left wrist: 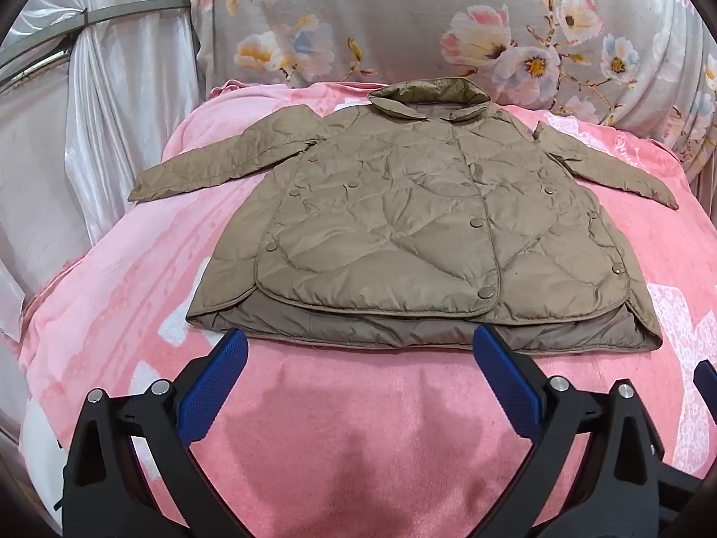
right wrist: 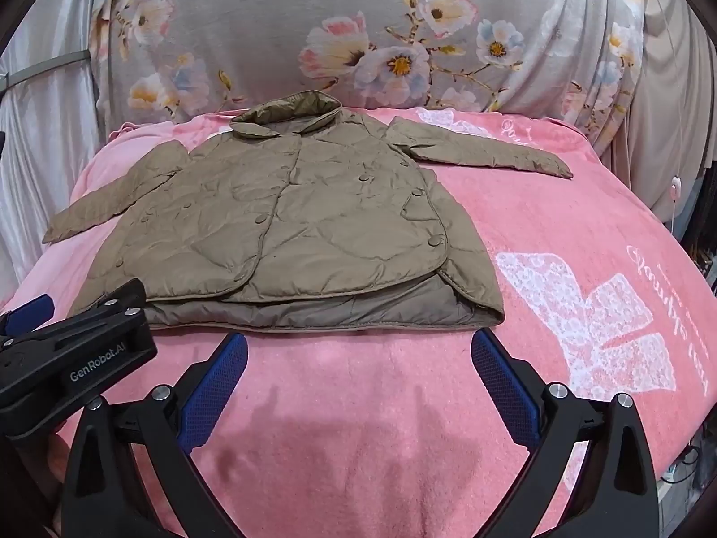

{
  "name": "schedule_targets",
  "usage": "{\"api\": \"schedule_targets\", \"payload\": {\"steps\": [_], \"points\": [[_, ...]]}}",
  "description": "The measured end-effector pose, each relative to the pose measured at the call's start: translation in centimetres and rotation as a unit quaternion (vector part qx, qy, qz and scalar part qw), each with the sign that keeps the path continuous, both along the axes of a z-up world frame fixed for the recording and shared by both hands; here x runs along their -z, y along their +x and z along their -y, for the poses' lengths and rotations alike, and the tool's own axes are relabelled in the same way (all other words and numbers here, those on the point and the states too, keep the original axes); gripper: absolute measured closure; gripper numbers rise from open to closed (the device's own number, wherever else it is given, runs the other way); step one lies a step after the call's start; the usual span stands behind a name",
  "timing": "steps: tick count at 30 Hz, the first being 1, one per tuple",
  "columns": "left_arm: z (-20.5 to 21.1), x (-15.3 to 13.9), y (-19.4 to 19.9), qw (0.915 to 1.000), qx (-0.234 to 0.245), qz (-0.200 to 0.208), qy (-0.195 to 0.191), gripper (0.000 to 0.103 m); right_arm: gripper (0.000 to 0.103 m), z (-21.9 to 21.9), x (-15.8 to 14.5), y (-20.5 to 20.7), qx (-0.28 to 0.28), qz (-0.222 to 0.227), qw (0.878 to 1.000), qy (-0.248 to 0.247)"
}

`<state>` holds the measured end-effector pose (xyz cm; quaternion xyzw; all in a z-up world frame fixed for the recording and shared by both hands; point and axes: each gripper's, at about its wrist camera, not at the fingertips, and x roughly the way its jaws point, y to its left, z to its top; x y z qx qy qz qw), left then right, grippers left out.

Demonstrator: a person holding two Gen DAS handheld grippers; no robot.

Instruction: Fold large clothes

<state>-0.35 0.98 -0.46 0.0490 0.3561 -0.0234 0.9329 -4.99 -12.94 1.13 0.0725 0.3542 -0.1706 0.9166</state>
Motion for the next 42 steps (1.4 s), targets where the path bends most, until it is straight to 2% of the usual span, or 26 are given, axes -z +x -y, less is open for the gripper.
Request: {"api": "schedule_targets", "payload": {"steps": [21, 27, 31, 33, 36, 37, 39, 42], "points": [[-0.1, 0.0, 0.0, 1.0, -0.002, -0.002, -0.002, 0.005, 0.005, 0.5, 0.1, 0.0, 0.0, -0.003, 1.0, -0.003], [-1.8, 0.5, 1.9, 0.9996, -0.026, -0.009, -0.009, 0.005, 0.005, 3.3, 1.5, 0.6, 0.019, -0.013, 1.0, -0.01], [-3.2, 0.8, 4.2, 0.999, -0.04, -0.014, -0.014, 0.005, 0.005, 7.1, 1.4, 2.2, 0.042, -0.037, 0.998, -0.02], [-3.9, 0.7, 5.6, 0.9989, -0.045, -0.01, -0.012, 0.005, 0.005, 9.9, 0.8, 3.4, 0.053, -0.024, 0.998, -0.015], [-5.0, 0.6, 7.9, 0.9984, -0.05, -0.01, -0.023, 0.005, 0.005, 14.7, 0.6, 6.1, 0.056, -0.024, 0.998, 0.024], [-5.5, 0.6, 8.9, 0.998, -0.054, -0.014, -0.029, 0.005, 0.005, 16.3, 0.7, 6.9, 0.058, -0.007, 0.997, 0.045], [-6.1, 0.5, 10.5, 0.9974, -0.057, -0.02, -0.04, 0.005, 0.005, 20.7, 0.5, 9.5, 0.07, -0.003, 0.995, 0.068], [-7.3, 0.8, 13.0, 0.9951, -0.075, -0.027, -0.059, 0.005, 0.005, 26.5, -0.1, 12.9, 0.106, 0.005, 0.992, 0.067]]}}
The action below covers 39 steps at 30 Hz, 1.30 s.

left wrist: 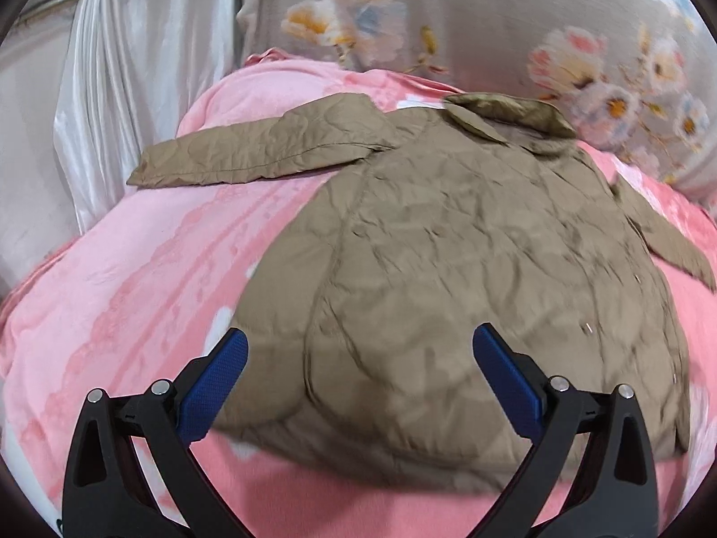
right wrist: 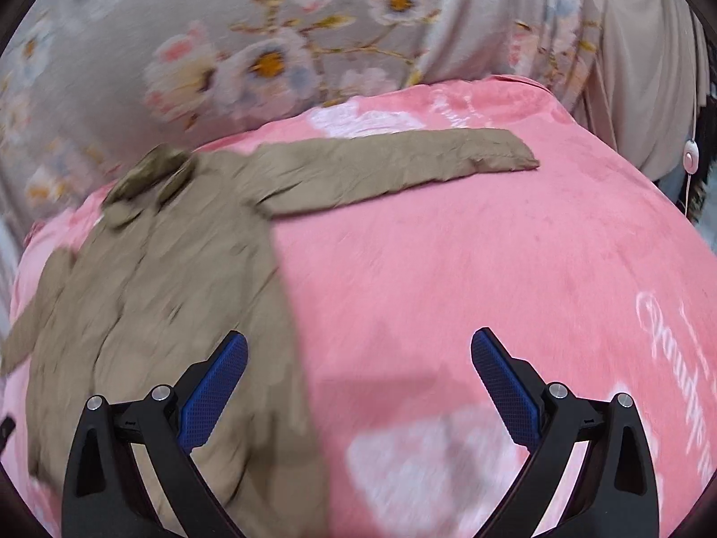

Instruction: Fold large clothes

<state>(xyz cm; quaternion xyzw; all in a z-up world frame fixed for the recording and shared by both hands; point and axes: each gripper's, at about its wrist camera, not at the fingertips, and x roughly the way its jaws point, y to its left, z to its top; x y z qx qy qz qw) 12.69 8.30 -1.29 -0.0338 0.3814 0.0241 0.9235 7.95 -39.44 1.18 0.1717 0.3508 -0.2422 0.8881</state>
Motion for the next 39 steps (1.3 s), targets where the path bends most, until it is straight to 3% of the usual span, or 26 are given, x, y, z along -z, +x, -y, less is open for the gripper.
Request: {"api": "schedule_targets", "payload": {"steps": [5, 13, 19, 22, 24, 26, 29, 35, 39], "points": [[-1.8, 0.3, 3.1, 0.9991, -0.038, 0.002, -0.017, 0.005, 0.005, 8.6, 0.4, 5.1, 0.046, 0.021, 0.998, 0.035], [-1.5, 1.0, 6.7, 0.9965, -0.055, -0.001, 0.064, 0.005, 0.005, 18.0, 1.5, 10.7, 0.131, 0.058, 0.987, 0.076], [-0.8, 2.1, 8.3, 0.9963, -0.037, -0.016, 0.076, 0.005, 0.005, 21.7, 3.5, 13.1, 0.176, 0.049, 0.977, 0.111], [-0.5, 2.5, 8.6, 0.9962, -0.034, -0.018, 0.078, 0.005, 0.033, 22.8, 4.5, 13.6, 0.189, 0.061, 0.97, 0.139], [-0.3, 2.7, 8.8, 0.996, -0.031, -0.019, 0.082, 0.005, 0.07, 23.2, 5.4, 14.1, 0.194, 0.064, 0.964, 0.172], [-0.1, 2.8, 9.1, 0.9961, -0.029, -0.02, 0.081, 0.005, 0.082, 23.3, 5.7, 14.4, 0.197, 0.068, 0.959, 0.191], [-0.1, 2.9, 9.2, 0.9962, -0.027, -0.02, 0.08, 0.005, 0.095, 22.0, 4.0, 15.2, 0.185, 0.091, 0.964, 0.171], [-0.4, 2.5, 9.4, 0.9969, -0.032, -0.017, 0.07, 0.005, 0.097, 15.3, -2.9, 17.5, 0.073, 0.167, 0.975, 0.125], [-1.1, 2.0, 9.2, 0.9974, -0.036, -0.018, 0.06, 0.005, 0.097, 6.5, -8.0, 20.6, -0.058, 0.181, 0.979, 0.081]]}}
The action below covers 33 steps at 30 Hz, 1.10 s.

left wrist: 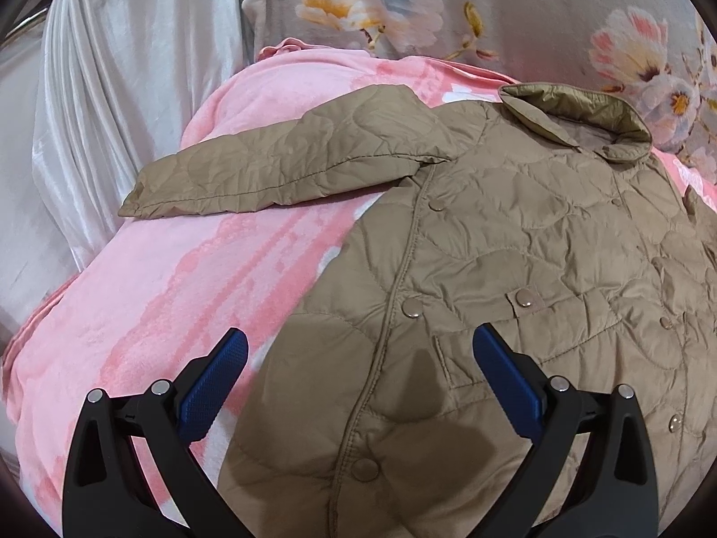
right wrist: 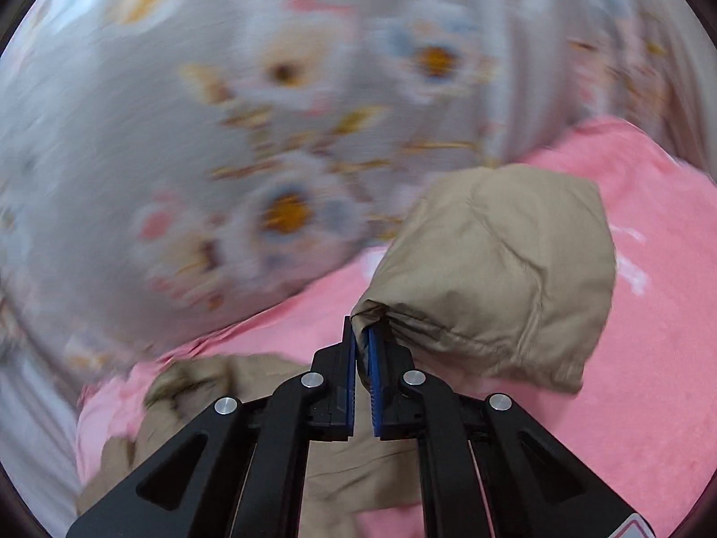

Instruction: Fold large clothes

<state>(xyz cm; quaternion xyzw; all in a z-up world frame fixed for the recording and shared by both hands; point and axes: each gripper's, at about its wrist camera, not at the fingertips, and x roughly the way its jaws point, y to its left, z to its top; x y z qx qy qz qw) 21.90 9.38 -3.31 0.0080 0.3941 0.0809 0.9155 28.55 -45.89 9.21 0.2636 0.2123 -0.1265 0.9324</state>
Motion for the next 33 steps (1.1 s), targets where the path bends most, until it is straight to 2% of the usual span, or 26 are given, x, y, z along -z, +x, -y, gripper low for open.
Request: {"api": "schedule_targets", "payload": {"steps": [4, 6, 9, 13, 16, 17, 18, 21, 25, 28, 29, 31, 33], "points": [[-1.2, -0.4, -0.5, 0.9999, -0.008, 0.002, -0.006, 0.005, 0.097, -9.8, -2.3, 2.7, -0.117, 0.0, 0.992, -0.051], [-1.9, -0.5, -0.6, 0.9999, -0.012, 0.002, -0.01, 0.005, 0.097, -15.8, -2.2, 4.0, -0.186, -0.012, 0.979, -0.077], [-3.2, -0.4, -0.8, 0.9996, -0.02, -0.002, -0.018, 0.005, 0.097, -23.4, -0.3, 5.2, -0.274, -0.043, 0.955, -0.102], [-4.7, -0.2, -1.0, 0.9993, -0.021, -0.007, -0.031, 0.005, 0.095, -30.9, 4.4, 6.0, -0.348, -0.099, 0.924, -0.126], [-5.4, -0.2, -1.0, 0.9984, -0.006, -0.009, -0.056, 0.005, 0.08, -34.6, 8.3, 6.3, -0.368, -0.157, 0.909, -0.119], [-5.5, -0.3, -1.0, 0.9978, 0.0, -0.011, -0.066, 0.005, 0.07, -34.6, 9.1, 5.7, -0.37, -0.163, 0.907, -0.12], [-5.6, -0.3, -0.8, 0.9965, 0.011, -0.015, -0.082, 0.005, 0.059, -35.2, 9.4, 5.3, -0.371, -0.165, 0.906, -0.123], [-5.2, -0.9, -0.2, 0.9892, 0.049, -0.021, -0.137, 0.005, 0.042, -34.2, 8.7, 3.1, -0.378, -0.145, 0.908, -0.108], [-3.6, -2.0, 1.7, 0.9721, 0.083, -0.028, -0.218, 0.005, 0.039, -29.0, 7.3, -0.6, -0.352, -0.12, 0.926, -0.062], [-1.5, -2.6, 3.9, 0.9504, 0.1, -0.042, -0.291, 0.005, 0.038, -23.8, 7.2, -2.0, -0.307, -0.115, 0.945, -0.014], [-0.5, -2.6, 4.9, 0.9395, 0.107, -0.052, -0.321, 0.005, 0.038, -21.6, 7.3, -2.3, -0.284, -0.115, 0.952, 0.0], [1.0, -2.4, 6.4, 0.9254, 0.115, -0.063, -0.356, 0.005, 0.038, -17.9, 7.6, -2.6, -0.24, -0.116, 0.964, 0.024], [3.9, -2.4, 8.1, 0.9161, 0.115, -0.082, -0.375, 0.005, 0.037, -14.8, 8.1, -2.7, -0.207, -0.111, 0.97, 0.058]]}}
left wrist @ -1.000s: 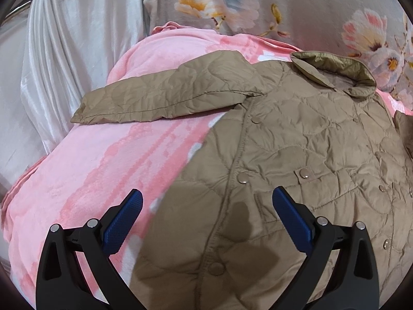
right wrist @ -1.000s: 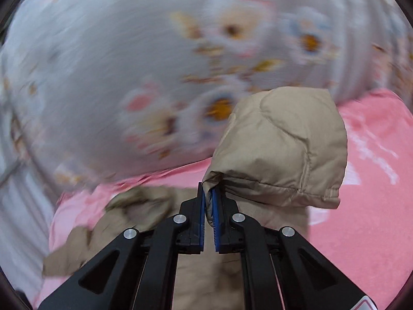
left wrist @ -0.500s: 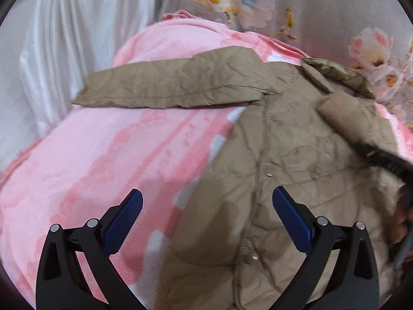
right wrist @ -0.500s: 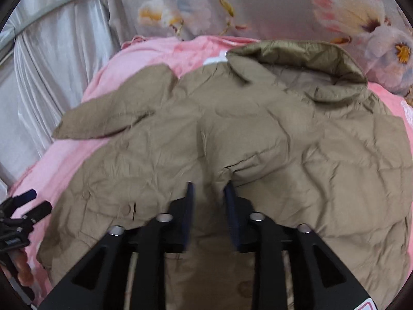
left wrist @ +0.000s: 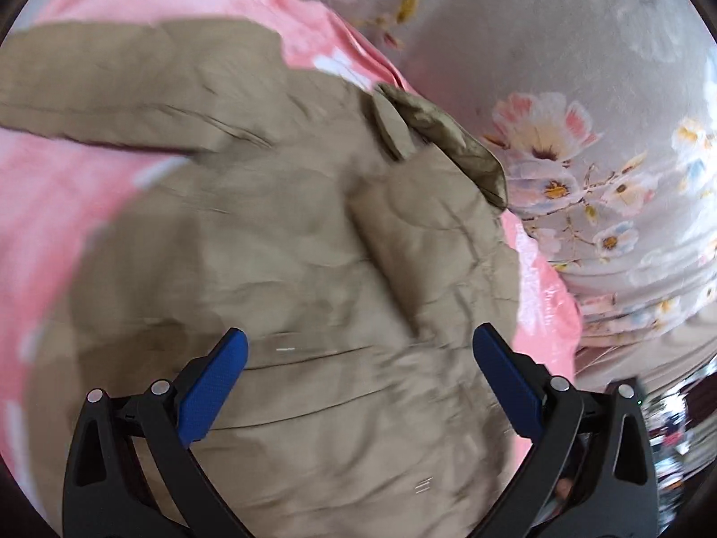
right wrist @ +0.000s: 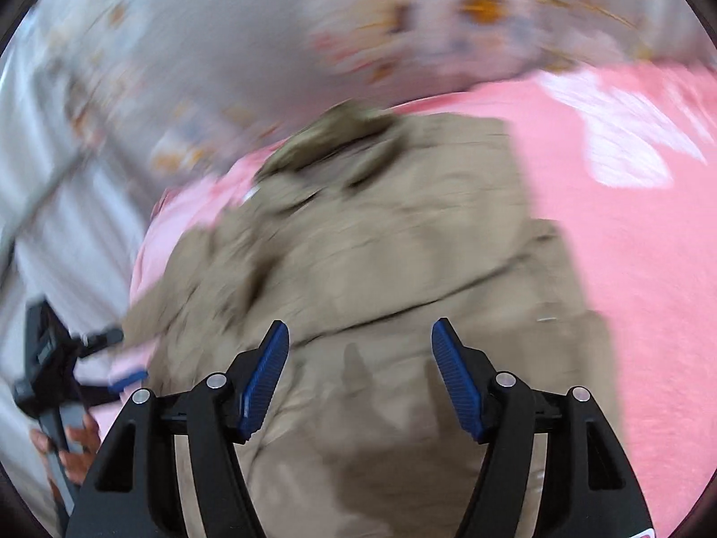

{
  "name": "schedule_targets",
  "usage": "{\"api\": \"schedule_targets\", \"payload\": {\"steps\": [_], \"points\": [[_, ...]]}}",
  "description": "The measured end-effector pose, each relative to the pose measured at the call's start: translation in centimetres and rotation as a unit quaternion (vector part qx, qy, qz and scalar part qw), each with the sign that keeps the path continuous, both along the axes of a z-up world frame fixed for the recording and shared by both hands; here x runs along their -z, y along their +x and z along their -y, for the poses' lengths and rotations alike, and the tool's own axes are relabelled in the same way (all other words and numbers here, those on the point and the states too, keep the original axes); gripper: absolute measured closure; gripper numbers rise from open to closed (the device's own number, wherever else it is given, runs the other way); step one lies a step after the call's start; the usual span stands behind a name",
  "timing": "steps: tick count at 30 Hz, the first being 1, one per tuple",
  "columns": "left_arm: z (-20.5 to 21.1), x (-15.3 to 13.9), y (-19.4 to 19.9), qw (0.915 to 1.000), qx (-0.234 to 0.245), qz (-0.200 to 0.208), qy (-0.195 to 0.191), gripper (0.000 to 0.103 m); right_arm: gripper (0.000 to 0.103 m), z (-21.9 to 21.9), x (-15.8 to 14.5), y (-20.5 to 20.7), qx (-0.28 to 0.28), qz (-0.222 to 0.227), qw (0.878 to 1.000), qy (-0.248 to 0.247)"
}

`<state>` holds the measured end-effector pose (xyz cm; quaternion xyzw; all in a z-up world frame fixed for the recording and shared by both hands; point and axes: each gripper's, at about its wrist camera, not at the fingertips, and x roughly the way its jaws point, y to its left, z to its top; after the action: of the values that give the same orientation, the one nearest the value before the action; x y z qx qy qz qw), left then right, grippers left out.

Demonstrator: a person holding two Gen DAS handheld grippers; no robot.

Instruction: Fold large clothes

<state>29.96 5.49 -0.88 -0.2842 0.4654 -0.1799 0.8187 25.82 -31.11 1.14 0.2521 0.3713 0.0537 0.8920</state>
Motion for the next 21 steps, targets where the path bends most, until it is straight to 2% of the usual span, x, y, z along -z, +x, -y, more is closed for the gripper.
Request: {"api": "schedule_targets", "payload": {"steps": [2, 3, 5, 6, 8, 9, 10, 11, 12, 14, 15, 16, 18, 19, 21], "points": [[2.9, -0.3, 0.8, 0.9997, 0.006, -0.002, 0.023, 0.005, 0.037, 2.9, 0.6, 0.3, 0.037, -0.004, 0.999, 0.031], [5.4, -0.4, 1.4, 0.9977, 0.017, 0.007, 0.064, 0.005, 0.037, 3.6, 0.8, 0.5, 0.047, -0.004, 0.998, 0.035], [9.3, -0.1, 2.3, 0.9878, 0.036, 0.024, 0.15, 0.005, 0.037, 4.0, 1.3, 0.6, 0.051, -0.001, 0.998, 0.037], [10.8, 0.2, 2.7, 0.9787, 0.039, 0.033, 0.199, 0.005, 0.037, 3.9, 1.6, 0.7, 0.049, 0.0, 0.998, 0.037], [13.4, 0.9, 3.7, 0.9453, 0.009, 0.065, 0.319, 0.005, 0.037, 3.5, 1.9, 0.8, 0.042, 0.0, 0.999, 0.034], [13.4, 1.0, 4.0, 0.9335, -0.01, 0.074, 0.351, 0.005, 0.037, 3.1, 2.1, 1.0, 0.037, -0.001, 0.999, 0.026], [13.1, 1.3, 4.5, 0.9182, -0.038, 0.08, 0.386, 0.005, 0.037, 2.7, 2.2, 1.1, 0.032, -0.003, 0.999, 0.018], [11.9, 1.5, 4.8, 0.9124, -0.059, 0.074, 0.398, 0.005, 0.037, 2.2, 2.4, 1.1, 0.028, -0.004, 1.0, 0.008], [10.5, 1.7, 4.9, 0.9115, -0.077, 0.064, 0.399, 0.005, 0.037, 2.0, 2.5, 1.1, 0.024, -0.007, 1.0, -0.002], [7.1, 1.9, 4.7, 0.9232, -0.109, 0.036, 0.367, 0.005, 0.037, 2.1, 2.8, 1.2, 0.021, -0.009, 1.0, -0.008], [5.5, 2.0, 4.5, 0.9321, -0.121, 0.023, 0.341, 0.006, 0.037, 2.3, 3.0, 1.3, 0.023, -0.012, 1.0, -0.005], [3.5, 2.1, 4.1, 0.9479, -0.127, 0.013, 0.292, 0.005, 0.037, 2.6, 3.2, 1.5, 0.025, -0.014, 1.0, 0.003], [1.3, 2.6, 3.9, 0.9708, -0.118, -0.006, 0.209, 0.005, 0.037, 3.2, 3.7, 2.0, 0.032, -0.021, 0.999, 0.034], [0.5, 3.1, 4.5, 0.9793, -0.109, -0.021, 0.169, 0.005, 0.037, 3.5, 3.9, 2.5, 0.036, -0.024, 0.998, 0.048], [0.3, 4.1, 5.4, 0.9877, -0.095, -0.042, 0.117, 0.006, 0.037, 4.0, 4.1, 3.5, 0.049, -0.029, 0.996, 0.067]]}}
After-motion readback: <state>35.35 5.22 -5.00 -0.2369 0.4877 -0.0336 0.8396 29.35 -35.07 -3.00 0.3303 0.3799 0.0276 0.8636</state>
